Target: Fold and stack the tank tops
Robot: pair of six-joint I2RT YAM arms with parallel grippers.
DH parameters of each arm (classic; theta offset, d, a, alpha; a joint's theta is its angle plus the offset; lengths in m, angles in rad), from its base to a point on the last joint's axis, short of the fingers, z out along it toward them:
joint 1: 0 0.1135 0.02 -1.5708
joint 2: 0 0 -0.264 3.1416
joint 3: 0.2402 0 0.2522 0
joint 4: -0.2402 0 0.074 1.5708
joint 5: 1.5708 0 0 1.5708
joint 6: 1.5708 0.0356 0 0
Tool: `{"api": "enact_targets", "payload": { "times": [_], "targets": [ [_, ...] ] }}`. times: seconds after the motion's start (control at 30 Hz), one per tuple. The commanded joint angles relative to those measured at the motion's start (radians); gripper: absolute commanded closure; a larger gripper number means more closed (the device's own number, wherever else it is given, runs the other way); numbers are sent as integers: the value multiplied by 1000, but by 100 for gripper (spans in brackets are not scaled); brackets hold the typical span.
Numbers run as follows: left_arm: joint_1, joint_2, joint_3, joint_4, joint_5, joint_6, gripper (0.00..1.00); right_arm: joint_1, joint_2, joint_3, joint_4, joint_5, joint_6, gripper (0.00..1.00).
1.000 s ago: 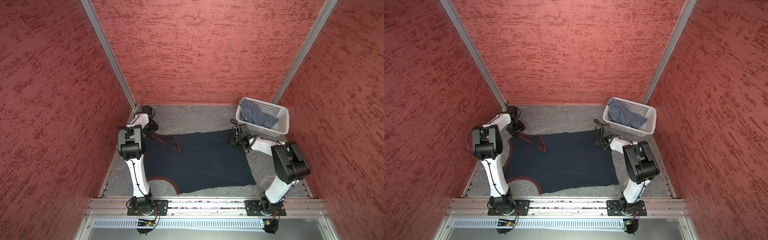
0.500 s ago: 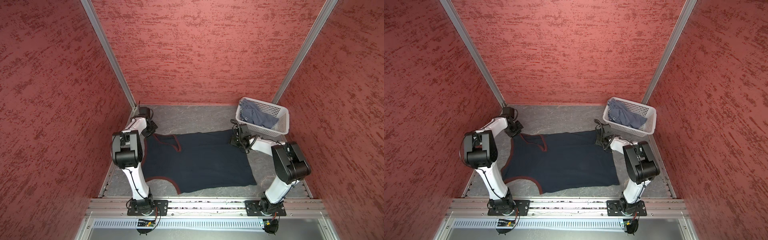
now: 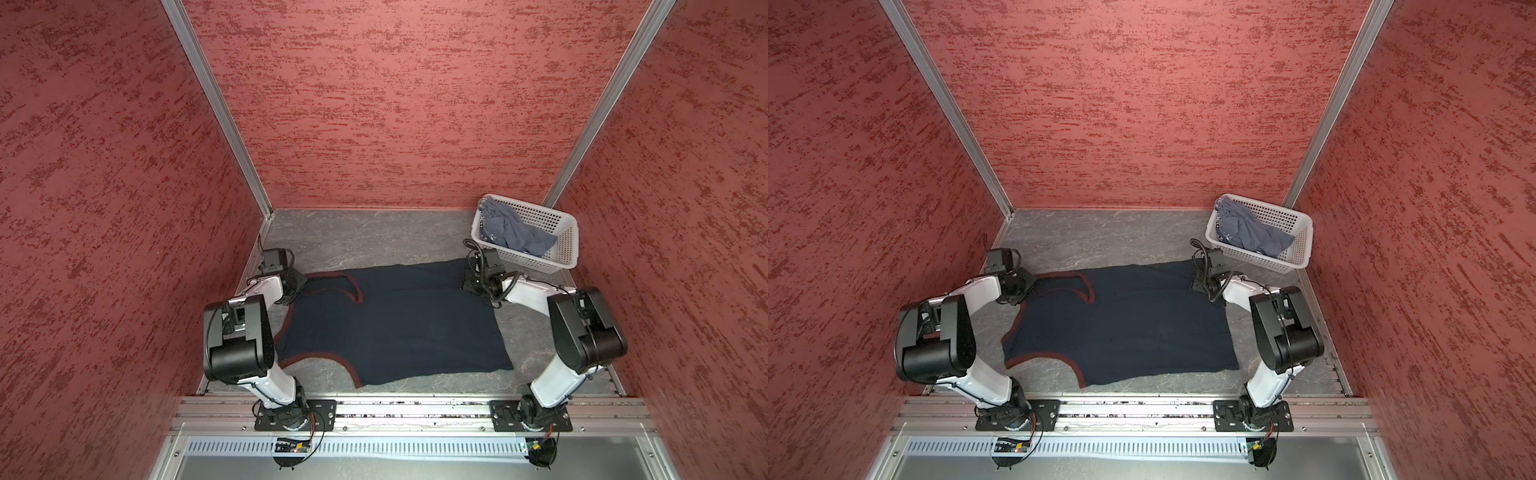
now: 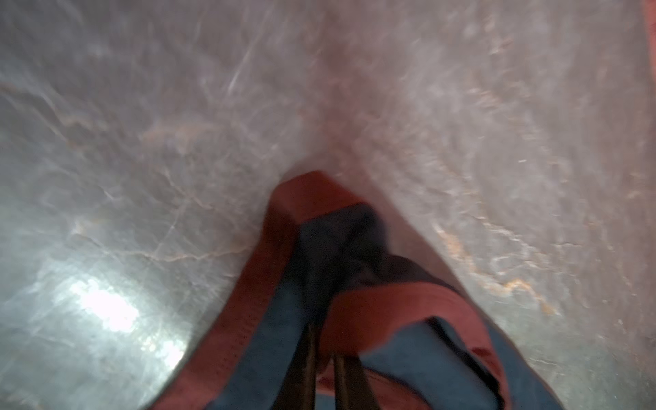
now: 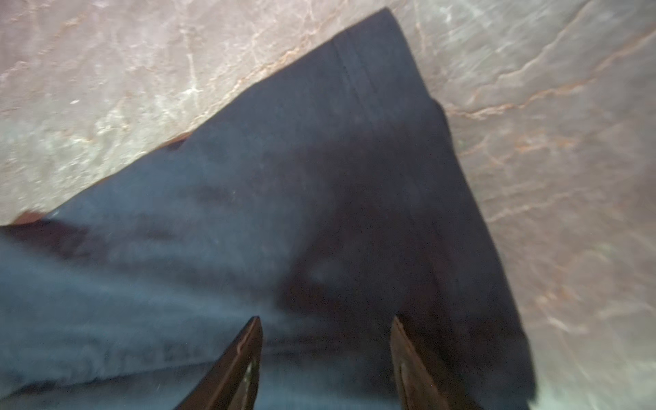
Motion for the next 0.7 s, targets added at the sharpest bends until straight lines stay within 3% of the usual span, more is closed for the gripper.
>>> {"api": "enact_targets", "payload": {
  "times": [0.0,0.17,0.37,0.67],
  "targets": [
    [21,17,-7,100,59,-47,86,41,-94,5,-12,-12,-35,40],
    [38,28,-24,109,57,-69,86,267,-85,99,-32,9,-15,40],
    [49,21,-48,122,65,-83,86,526,159,355,-96,66,48,40],
    [60,29,-51,97,57,-82,76,673,458,728,-254,124,109,40]
  ]
}}
